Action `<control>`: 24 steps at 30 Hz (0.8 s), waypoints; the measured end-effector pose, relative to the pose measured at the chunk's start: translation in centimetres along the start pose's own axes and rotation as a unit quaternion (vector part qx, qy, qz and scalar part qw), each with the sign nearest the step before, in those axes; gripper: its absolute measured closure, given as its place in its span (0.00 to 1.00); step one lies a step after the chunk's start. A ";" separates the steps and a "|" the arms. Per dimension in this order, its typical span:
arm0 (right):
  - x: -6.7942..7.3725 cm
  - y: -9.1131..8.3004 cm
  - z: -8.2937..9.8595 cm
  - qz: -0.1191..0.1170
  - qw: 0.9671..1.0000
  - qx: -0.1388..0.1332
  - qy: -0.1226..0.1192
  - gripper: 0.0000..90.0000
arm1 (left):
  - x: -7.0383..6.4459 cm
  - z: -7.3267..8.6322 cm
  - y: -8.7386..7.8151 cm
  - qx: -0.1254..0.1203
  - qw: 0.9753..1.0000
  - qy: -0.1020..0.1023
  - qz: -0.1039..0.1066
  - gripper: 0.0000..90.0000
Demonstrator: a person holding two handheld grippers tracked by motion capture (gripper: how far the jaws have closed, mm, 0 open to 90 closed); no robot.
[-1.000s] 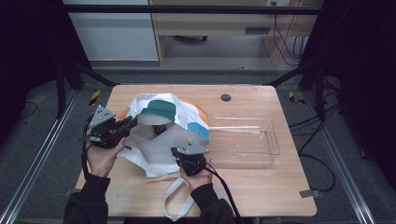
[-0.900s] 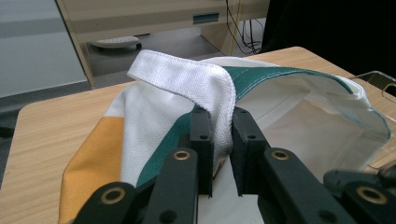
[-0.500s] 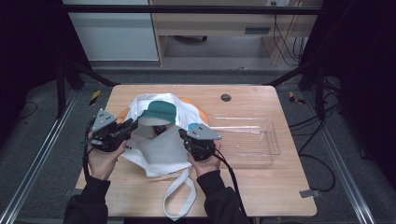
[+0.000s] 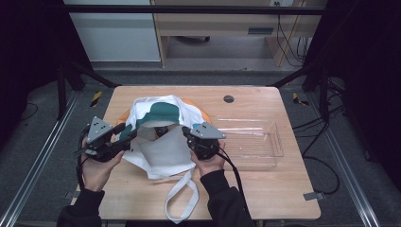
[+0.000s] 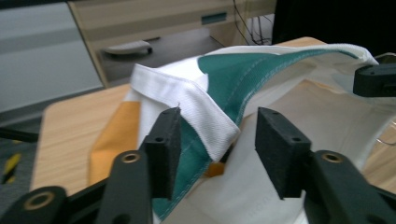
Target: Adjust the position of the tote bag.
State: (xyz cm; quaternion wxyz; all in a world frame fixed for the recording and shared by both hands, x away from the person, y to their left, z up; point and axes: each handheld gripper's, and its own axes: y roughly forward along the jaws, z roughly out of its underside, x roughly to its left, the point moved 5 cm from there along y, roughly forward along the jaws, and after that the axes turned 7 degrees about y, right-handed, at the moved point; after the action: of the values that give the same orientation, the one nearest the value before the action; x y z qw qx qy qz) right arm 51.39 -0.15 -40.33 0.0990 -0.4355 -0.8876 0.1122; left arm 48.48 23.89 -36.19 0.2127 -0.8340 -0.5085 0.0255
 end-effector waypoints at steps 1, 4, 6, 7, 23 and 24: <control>0.1 0.0 0.0 0.000 1.000 0.000 0.000 1.00 | -0.1 -0.2 -0.2 -0.003 1.000 0.001 0.003 0.54; 0.2 0.1 0.1 -0.001 1.000 0.001 -0.001 1.00 | -0.5 -0.8 -0.2 -0.008 1.000 0.012 0.006 0.50; 0.2 0.2 0.0 -0.001 1.000 0.000 0.000 1.00 | -0.8 -1.3 0.4 -0.005 1.000 0.022 0.006 0.47; 0.2 0.2 0.0 -0.002 1.000 0.000 0.000 1.00 | -0.9 -1.5 0.8 -0.001 1.000 0.029 0.004 0.46; 0.0 0.0 -0.1 -0.004 1.000 -0.002 -0.002 1.00 | -2.1 -1.6 5.2 0.047 0.996 0.070 -0.006 0.55; 0.0 0.0 -0.1 -0.004 1.000 -0.002 -0.002 1.00 | -2.0 -1.5 5.3 0.049 0.996 0.068 -0.005 0.60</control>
State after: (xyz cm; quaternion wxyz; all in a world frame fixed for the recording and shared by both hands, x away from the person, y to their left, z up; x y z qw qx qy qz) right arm 51.48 -0.14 -40.23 0.0965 -0.4323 -0.8896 0.1112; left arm 52.32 19.60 -37.17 0.2874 -0.8197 -0.4954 -0.0078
